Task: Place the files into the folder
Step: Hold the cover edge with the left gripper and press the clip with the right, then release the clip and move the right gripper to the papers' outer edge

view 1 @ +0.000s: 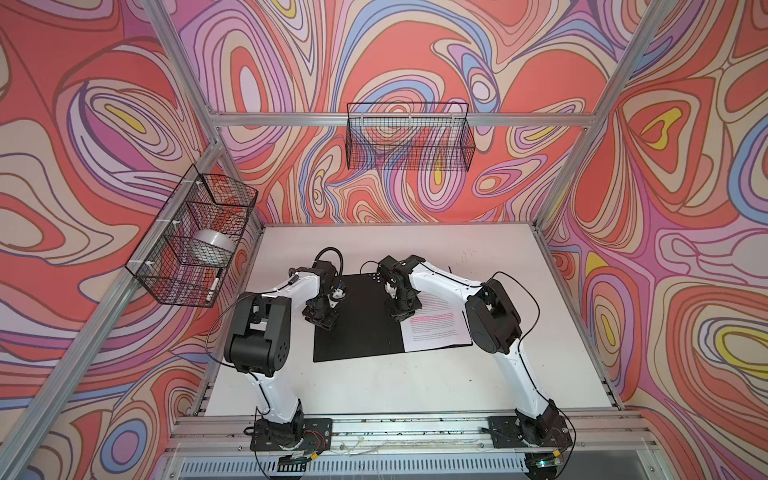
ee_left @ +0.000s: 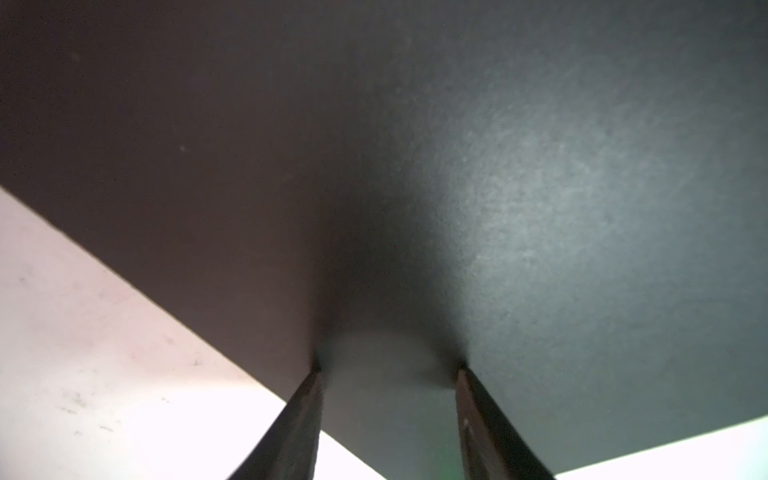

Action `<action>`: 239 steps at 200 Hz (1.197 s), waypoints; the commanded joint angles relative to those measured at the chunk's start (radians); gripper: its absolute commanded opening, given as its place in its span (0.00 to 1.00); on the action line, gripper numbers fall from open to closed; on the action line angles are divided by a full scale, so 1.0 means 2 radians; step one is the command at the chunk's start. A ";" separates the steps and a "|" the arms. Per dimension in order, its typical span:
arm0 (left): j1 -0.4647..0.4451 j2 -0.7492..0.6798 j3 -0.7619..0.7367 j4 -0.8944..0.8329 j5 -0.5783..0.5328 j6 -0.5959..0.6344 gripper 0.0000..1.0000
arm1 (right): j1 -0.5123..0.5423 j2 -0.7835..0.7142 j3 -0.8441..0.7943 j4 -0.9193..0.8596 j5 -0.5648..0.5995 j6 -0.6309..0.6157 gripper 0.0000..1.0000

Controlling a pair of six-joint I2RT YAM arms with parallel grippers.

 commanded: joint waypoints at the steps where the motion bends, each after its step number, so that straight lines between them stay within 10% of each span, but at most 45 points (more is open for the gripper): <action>1: 0.002 0.031 -0.011 0.004 0.012 0.003 0.52 | -0.006 0.037 -0.011 -0.032 0.027 -0.002 0.11; 114: 0.002 -0.041 0.042 -0.042 0.042 0.022 0.54 | -0.006 -0.018 0.061 -0.032 0.013 0.011 0.23; 146: 0.011 -0.085 0.066 -0.055 0.061 0.013 0.70 | -0.008 -0.068 0.067 -0.008 0.030 0.039 0.24; 178: 0.035 -0.107 0.038 -0.039 0.085 -0.026 0.92 | -0.028 -0.181 -0.067 0.097 0.071 0.088 0.32; 239: 0.072 -0.063 0.013 -0.022 0.118 -0.097 0.91 | -0.144 -0.367 -0.350 0.251 0.025 0.135 0.37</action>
